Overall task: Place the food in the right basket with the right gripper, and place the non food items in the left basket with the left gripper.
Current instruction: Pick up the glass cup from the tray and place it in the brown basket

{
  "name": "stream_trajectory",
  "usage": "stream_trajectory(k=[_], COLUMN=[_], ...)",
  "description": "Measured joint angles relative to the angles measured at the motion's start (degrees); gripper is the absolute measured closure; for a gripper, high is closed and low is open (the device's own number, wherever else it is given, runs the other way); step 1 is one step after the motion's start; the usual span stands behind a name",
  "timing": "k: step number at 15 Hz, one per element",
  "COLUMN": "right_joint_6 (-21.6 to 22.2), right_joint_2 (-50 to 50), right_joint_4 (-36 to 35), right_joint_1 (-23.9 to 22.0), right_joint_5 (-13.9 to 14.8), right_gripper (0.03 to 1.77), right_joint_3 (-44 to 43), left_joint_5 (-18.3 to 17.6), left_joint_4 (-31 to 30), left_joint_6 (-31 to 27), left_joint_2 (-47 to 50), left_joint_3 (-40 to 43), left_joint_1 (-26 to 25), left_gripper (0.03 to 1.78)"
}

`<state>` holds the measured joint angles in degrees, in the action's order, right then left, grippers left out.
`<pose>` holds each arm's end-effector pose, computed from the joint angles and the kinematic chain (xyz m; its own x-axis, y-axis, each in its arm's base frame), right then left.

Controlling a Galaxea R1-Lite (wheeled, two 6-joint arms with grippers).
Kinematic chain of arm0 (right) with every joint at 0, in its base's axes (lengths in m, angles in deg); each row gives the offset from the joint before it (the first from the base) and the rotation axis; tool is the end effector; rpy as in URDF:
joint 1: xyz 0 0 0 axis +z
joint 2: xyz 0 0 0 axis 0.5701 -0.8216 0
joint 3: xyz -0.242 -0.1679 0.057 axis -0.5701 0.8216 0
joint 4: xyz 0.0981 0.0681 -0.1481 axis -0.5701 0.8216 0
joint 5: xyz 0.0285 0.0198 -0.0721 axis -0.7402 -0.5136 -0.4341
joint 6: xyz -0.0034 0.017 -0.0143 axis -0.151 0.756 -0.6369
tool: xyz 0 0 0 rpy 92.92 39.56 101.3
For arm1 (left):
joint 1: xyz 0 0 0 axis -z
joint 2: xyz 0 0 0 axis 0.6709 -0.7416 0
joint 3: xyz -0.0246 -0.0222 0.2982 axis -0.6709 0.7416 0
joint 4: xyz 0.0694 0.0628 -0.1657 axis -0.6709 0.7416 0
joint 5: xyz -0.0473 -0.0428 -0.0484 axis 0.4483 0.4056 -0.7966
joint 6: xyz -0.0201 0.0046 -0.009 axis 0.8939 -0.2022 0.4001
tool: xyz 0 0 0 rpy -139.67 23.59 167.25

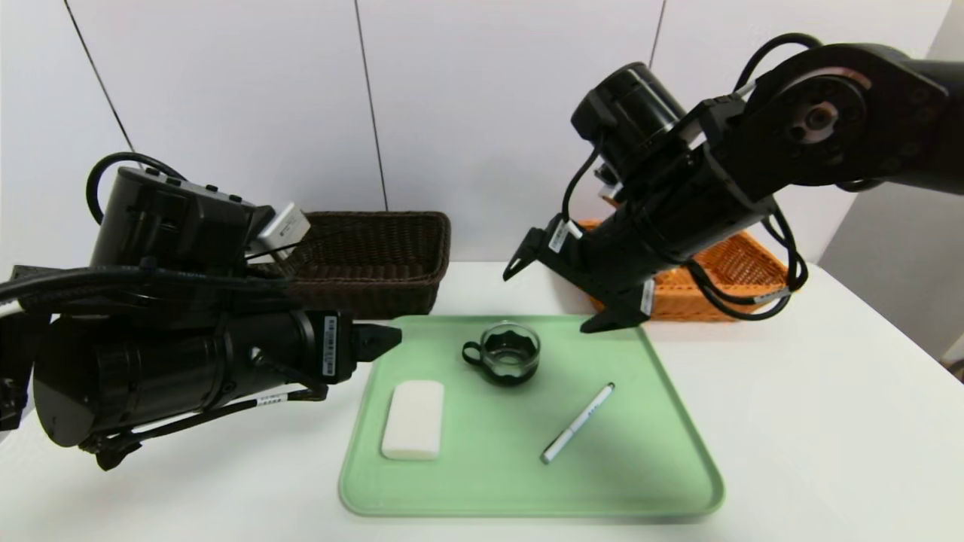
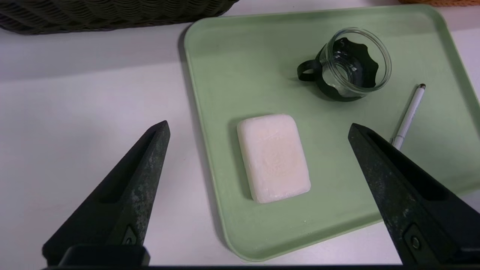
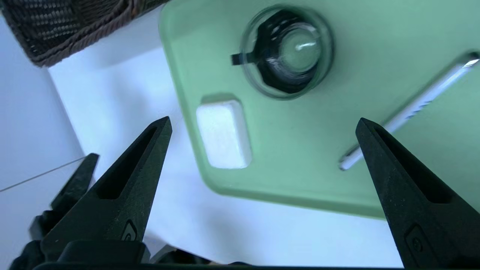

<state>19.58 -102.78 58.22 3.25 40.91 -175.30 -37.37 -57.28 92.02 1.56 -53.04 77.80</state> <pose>0.2856 0.2253 0.2656 0.4614 0.4514 -0.7638 0.1482 0.8096 0.5680 0.1941 -0.1338 0.2250 0.7969 -0.3329 -0.5041 0.2479 0.9412 -0.2296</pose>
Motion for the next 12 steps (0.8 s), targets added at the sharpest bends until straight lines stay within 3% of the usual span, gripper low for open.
stream_trajectory(k=[3, 12], right_joint_6=[1.08, 0.59], right_joint_2=[-2.29, -11.02], right_joint_4=[-4.88, -11.19], right_joint_1=[1.45, 2.15], right_joint_5=[-2.13, -1.49], right_gripper=[0.11, 0.11], right_joint_3=[-0.11, -0.12], left_joint_5=[-0.01, -0.11], left_joint_4=[-0.05, -0.06], left_joint_6=[0.16, 0.02], left_joint_2=[0.73, 0.6], left_joint_3=[1.33, 1.68], left_joint_1=[0.18, 0.18], left_gripper=[0.12, 0.12])
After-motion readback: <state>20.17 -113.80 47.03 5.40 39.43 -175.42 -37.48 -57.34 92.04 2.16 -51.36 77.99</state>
